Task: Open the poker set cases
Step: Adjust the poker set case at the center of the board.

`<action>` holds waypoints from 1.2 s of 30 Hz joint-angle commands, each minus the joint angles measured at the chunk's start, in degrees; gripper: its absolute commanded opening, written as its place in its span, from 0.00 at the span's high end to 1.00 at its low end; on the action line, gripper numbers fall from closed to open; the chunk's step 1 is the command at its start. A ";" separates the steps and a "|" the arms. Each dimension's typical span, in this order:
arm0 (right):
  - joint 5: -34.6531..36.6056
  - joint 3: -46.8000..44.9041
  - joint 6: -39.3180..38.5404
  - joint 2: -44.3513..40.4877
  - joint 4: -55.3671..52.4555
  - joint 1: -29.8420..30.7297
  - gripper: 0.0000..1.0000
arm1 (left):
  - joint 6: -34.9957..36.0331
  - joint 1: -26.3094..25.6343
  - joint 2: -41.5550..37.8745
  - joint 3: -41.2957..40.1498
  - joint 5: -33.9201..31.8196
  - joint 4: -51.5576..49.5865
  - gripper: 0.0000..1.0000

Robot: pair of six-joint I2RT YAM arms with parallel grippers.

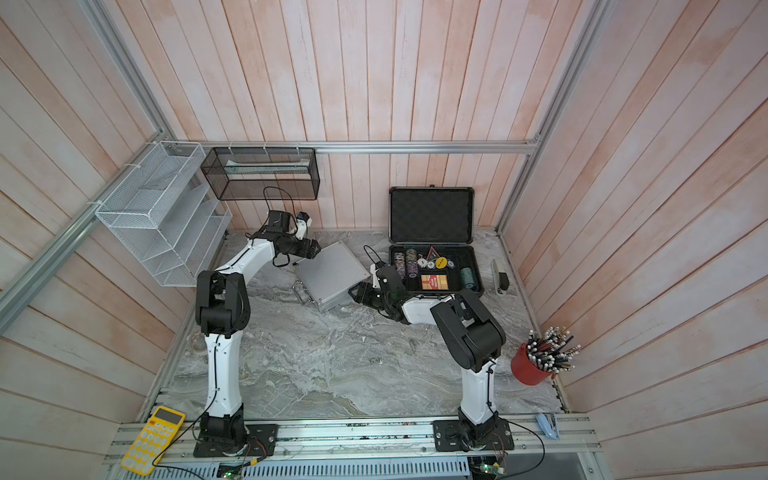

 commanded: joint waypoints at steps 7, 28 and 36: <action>-2.07 3.38 3.45 4.57 5.97 0.15 0.41 | 2.43 -3.54 0.00 -3.77 3.08 -0.57 0.21; -5.48 21.20 -9.04 12.92 -8.26 -3.62 0.46 | -16.40 -4.32 -20.12 -36.32 8.40 18.15 0.32; -7.15 27.25 -15.71 15.11 -15.66 -5.53 0.48 | -21.95 -4.89 -26.31 -44.17 6.98 21.31 0.31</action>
